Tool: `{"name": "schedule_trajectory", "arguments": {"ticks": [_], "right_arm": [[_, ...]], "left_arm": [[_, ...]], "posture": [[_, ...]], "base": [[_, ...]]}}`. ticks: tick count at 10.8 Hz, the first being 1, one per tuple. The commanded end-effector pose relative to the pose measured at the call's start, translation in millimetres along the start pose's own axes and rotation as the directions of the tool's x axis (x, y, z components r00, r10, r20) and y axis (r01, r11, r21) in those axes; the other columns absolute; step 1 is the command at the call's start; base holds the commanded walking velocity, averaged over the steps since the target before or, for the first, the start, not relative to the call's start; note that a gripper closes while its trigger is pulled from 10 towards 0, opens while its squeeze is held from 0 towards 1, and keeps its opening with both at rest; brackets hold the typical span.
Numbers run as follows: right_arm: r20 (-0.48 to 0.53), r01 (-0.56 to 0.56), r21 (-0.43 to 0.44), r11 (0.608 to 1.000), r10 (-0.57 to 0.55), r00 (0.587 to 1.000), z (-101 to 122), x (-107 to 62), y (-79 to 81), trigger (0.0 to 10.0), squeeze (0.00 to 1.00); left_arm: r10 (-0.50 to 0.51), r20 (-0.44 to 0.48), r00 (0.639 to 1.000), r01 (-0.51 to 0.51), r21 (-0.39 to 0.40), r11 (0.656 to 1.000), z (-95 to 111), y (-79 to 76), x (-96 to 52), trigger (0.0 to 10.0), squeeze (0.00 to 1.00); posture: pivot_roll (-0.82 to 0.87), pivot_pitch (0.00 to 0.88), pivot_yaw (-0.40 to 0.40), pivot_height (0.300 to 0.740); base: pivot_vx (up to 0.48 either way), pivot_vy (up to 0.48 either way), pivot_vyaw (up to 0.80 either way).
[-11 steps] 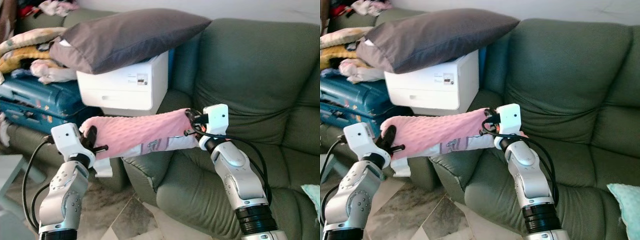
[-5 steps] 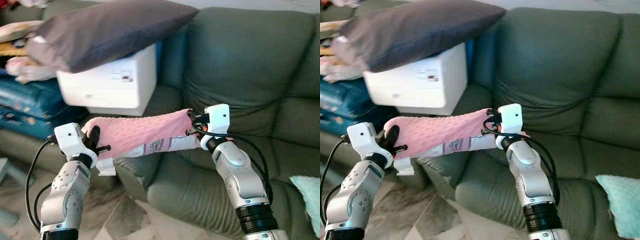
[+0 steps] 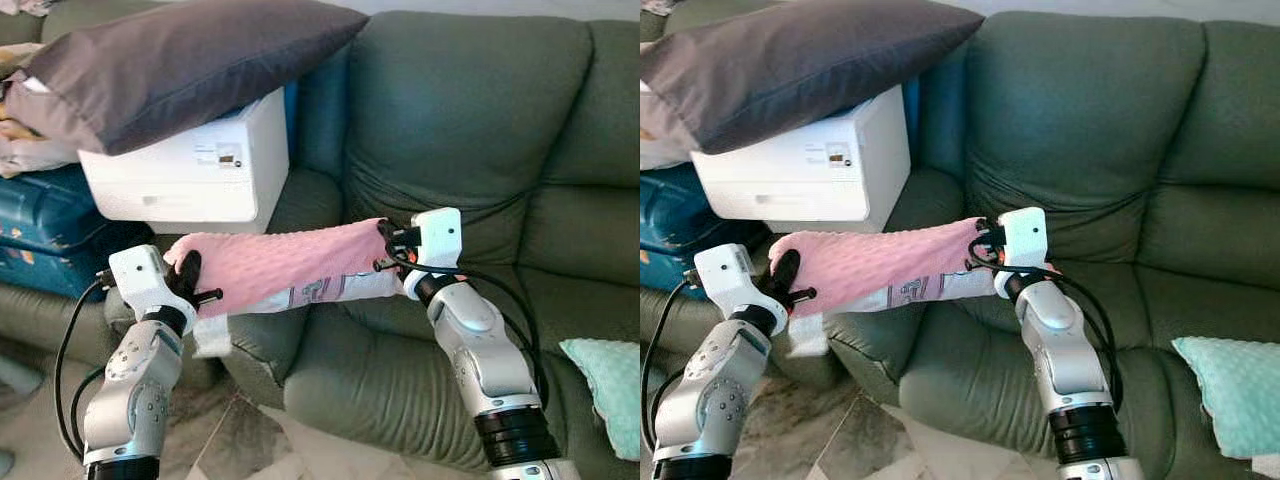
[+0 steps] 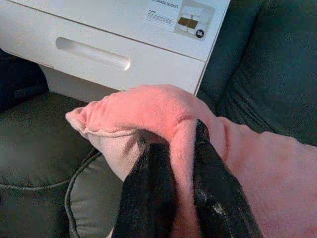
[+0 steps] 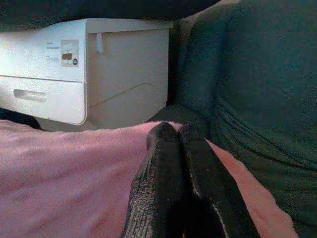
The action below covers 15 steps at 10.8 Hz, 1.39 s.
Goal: Move the pillow to the sofa
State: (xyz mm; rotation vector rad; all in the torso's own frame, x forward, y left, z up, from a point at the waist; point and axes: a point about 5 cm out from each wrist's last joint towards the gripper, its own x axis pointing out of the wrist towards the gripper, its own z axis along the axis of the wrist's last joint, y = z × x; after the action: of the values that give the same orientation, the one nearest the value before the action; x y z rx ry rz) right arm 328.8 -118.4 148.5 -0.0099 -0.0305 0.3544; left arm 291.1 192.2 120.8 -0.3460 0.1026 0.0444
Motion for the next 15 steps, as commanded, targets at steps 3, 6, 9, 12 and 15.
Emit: {"name": "schedule_trajectory", "arguments": {"ticks": [3, 6, 9, 12, 15], "right_arm": [[0.014, 0.0, -0.01, 1.0, 0.0, 1.0, 7.0, 2.8, 0.2, 10.0, 0.0], [0.005, -0.017, -0.01, 1.0, 0.017, 1.0, 3.4, 1.1, 3.0, 10.0, 0.0], [-0.008, -0.012, -0.018, 1.0, 0.012, 1.0, 1.7, 0.9, 1.5, 10.0, 0.0], [-0.024, -0.011, -0.022, 1.0, 0.011, 1.0, -0.8, 0.7, 1.6, 10.0, 0.0], [-0.029, -0.012, -0.021, 1.0, 0.011, 1.0, -1.1, 1.2, 1.8, 10.0, 0.0]], "left_arm": [[0.033, -0.012, 0.999, -0.032, 0.032, 0.999, 1.6, 5.2, -0.1, 10.0, 0.0], [0.021, 0.001, 1.0, -0.021, 0.007, 1.0, 1.9, 9.4, -5.2, 10.0, 0.0], [0.024, -0.003, 1.0, -0.024, -0.029, 0.999, 0.6, 7.7, -4.8, 10.0, 0.0], [0.028, -0.021, 0.999, -0.029, -0.06, 0.998, -2.0, 7.5, -4.4, 10.0, 0.0], [0.017, -0.023, 1.0, -0.018, -0.064, 0.998, -1.6, 5.3, -4.4, 10.0, 0.0]], "posture": [[-0.26, 0.0, 0.06, 0.74], [-0.26, 0.0, 0.058, 0.74], [-0.25, 0.0, 0.057, 0.74], [-0.25, 0.0, 0.056, 0.74], [-0.25, 0.0, 0.055, 0.74]], "base": [[0.0, 0.0, -0.78], [0.0, 0.0, 0.0], [0.0, 0.0, 0.0], [0.0, 0.0, 0.0], [0.0, 0.0, 0.0]]}}
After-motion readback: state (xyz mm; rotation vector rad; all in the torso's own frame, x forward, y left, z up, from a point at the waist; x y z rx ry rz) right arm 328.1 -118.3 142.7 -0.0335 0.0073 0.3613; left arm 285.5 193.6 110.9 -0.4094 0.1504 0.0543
